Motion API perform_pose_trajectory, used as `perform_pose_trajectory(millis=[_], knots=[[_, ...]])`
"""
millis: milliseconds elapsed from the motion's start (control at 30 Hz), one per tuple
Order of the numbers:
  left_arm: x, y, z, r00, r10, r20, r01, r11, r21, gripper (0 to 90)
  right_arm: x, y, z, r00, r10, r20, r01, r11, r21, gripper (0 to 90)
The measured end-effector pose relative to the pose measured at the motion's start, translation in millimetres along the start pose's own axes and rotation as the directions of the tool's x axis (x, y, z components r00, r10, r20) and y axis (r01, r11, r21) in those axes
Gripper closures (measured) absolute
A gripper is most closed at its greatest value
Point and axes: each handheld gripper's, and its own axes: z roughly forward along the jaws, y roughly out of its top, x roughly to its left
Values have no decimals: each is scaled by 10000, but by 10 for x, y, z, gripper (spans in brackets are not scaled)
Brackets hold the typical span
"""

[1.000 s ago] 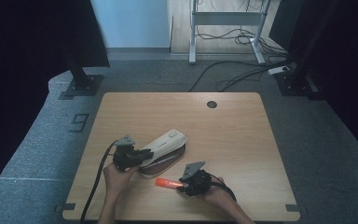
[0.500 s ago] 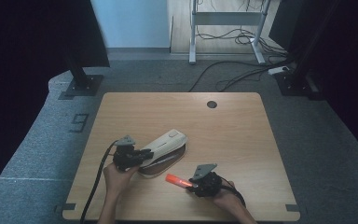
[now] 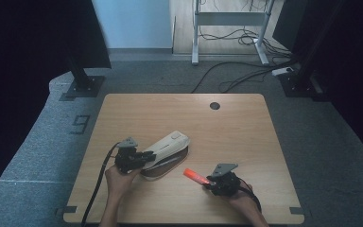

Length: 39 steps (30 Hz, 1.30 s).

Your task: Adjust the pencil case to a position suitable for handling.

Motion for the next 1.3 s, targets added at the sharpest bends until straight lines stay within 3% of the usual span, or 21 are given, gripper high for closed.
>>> perform_pose_trajectory(millis=[200, 300, 633, 700, 1000, 1300], knots=[[2, -1, 1, 10000, -3, 17, 3, 10000, 12, 754, -2, 70, 29, 9997, -225, -54, 228, 9988, 430, 494], [1, -1, 1, 10000, 6, 15, -6, 10000, 16, 753, -18, 114, 54, 9993, -350, -147, 358, 9976, 591, 487], [3, -3, 7, 10000, 16, 40, -16, 10000, 45, 753, -54, 223, 71, 9950, -817, -566, 885, 9877, 1291, 595], [0, -3, 7, 10000, 24, 32, -24, 10000, 53, 752, -56, 235, 73, 9950, -805, -591, 878, 9870, 1344, 635], [-4, 0, 1, 10000, 60, -8, -60, 10000, 4, 753, -26, 256, 71, 9975, -582, -409, 638, 9862, 1528, 648], [-8, 1, -4, 10000, 68, -26, -68, 10000, -53, 754, -34, 264, 23, 9987, -421, -282, 454, 9910, 1259, 649]])
